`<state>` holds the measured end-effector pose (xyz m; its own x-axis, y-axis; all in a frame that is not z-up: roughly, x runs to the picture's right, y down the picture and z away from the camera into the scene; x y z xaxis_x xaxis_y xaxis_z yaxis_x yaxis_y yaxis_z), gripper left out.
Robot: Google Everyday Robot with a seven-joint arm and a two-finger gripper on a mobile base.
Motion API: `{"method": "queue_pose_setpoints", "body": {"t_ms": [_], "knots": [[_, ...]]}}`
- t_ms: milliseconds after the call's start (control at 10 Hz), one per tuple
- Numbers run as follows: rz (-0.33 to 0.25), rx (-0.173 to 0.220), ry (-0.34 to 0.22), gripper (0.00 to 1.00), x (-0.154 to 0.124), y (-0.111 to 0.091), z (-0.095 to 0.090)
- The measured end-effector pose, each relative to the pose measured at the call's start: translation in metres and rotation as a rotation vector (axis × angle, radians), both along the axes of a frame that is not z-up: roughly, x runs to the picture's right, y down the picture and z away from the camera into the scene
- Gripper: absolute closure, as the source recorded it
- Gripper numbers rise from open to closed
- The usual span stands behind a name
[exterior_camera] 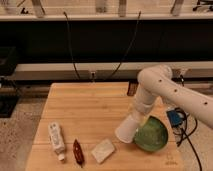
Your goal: Place the ceramic cup over the eraser
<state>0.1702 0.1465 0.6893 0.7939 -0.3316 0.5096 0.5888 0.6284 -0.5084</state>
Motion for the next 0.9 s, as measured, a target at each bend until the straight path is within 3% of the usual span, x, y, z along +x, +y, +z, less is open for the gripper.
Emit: {"method": "queue_pose_setpoints", "body": {"t_ms": [200, 500, 900], "knots": [[0.035, 0.017, 0.044, 1.00, 0.024, -0.014, -0.009], [0.037, 0.040, 0.078, 1.00, 0.033, -0.035, -0.010], [0.026, 0.056, 0.136, 1.00, 0.053, -0.075, 0.004]]}}
